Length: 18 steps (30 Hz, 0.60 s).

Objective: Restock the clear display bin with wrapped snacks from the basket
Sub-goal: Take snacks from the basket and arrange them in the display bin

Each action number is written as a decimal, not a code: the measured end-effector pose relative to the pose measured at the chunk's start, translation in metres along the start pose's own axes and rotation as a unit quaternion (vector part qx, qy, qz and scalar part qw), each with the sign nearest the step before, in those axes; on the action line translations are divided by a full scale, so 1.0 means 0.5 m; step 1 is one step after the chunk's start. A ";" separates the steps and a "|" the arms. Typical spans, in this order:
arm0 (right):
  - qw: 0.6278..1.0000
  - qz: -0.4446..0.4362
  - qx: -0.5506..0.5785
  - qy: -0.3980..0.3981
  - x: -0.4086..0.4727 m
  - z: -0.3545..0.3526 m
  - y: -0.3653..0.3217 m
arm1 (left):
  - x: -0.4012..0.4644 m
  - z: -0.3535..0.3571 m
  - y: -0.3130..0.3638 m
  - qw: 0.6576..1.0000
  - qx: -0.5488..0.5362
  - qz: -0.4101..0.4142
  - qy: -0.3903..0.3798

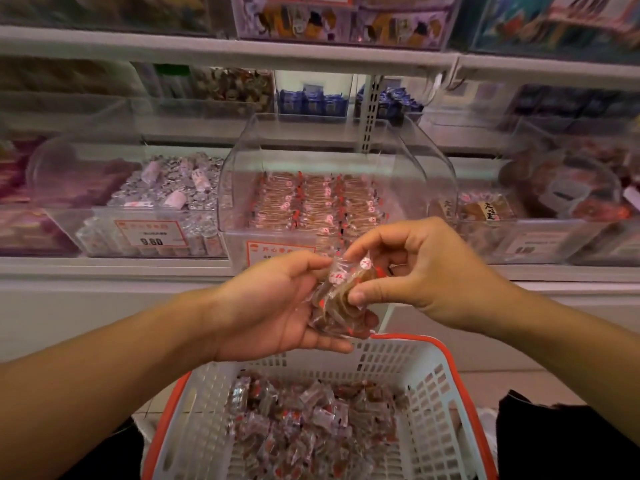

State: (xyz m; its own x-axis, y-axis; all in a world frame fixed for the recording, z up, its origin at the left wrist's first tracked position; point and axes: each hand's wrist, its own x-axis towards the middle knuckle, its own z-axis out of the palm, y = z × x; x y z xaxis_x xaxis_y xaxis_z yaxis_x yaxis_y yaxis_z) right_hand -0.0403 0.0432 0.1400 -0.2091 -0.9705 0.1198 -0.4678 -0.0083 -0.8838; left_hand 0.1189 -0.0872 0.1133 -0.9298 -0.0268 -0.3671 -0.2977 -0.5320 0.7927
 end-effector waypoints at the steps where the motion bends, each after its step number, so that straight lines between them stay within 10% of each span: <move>1: 1.000 -0.005 0.002 0.017 0.001 0.001 0.002 | 0.000 -0.002 0.003 1.000 -0.021 0.003 -0.012; 18: 0.986 -0.039 -0.159 -0.015 -0.012 0.032 0.002 | -0.018 0.011 0.010 0.990 0.111 0.080 0.022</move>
State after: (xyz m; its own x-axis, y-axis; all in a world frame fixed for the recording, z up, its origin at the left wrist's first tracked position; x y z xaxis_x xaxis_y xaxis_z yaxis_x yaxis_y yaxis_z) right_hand -0.0256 0.0451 0.1312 -0.1389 -0.9766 0.1641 -0.7276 -0.0117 -0.6859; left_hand 0.1247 -0.0849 0.1234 -0.9600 -0.1362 -0.2446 -0.1912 -0.3195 0.9281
